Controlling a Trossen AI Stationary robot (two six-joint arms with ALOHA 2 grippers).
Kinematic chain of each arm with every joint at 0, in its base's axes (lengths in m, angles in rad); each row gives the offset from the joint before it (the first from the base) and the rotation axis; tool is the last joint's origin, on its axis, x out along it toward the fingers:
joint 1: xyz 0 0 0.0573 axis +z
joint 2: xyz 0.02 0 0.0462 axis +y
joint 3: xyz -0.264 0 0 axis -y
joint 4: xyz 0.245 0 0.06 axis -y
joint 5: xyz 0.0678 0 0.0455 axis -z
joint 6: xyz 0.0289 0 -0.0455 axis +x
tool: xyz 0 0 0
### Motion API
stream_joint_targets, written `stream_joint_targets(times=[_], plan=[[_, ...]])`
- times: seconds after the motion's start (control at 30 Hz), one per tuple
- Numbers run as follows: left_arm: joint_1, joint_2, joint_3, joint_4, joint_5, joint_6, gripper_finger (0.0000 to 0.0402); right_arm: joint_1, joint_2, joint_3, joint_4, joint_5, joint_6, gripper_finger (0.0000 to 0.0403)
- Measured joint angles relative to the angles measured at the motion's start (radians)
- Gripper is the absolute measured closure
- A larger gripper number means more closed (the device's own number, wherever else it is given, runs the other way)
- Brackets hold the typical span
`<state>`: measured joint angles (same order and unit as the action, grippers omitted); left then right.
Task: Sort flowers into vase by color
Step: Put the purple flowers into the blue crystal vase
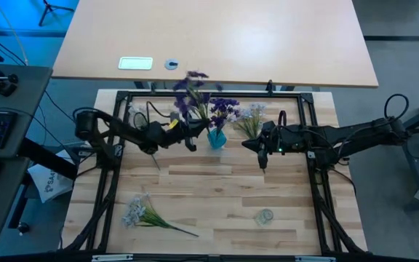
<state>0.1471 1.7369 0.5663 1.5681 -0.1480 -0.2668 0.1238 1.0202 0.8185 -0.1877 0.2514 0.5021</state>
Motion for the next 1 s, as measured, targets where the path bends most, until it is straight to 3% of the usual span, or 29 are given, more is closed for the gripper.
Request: stream_joint_targets(times=[0.33, 0.77, 1.0], plan=[[0.062, -0.001, 0.067, -0.004, 0.003, 0.094, 0.0401, 0.000, 0.000, 0.000, -0.010, 0.003, -0.040, 0.0403], [0.076, 0.001, 0.071, -0.189, 0.007, 0.137, 0.0401, 0.000, 0.000, 0.000, -0.015, 0.007, -0.081, 0.0403], [0.073, 0.001, 0.071, -0.237, 0.008, 0.058, 0.0392, 0.000, 0.000, 0.000, -0.015, 0.027, -0.064, 0.0403]])
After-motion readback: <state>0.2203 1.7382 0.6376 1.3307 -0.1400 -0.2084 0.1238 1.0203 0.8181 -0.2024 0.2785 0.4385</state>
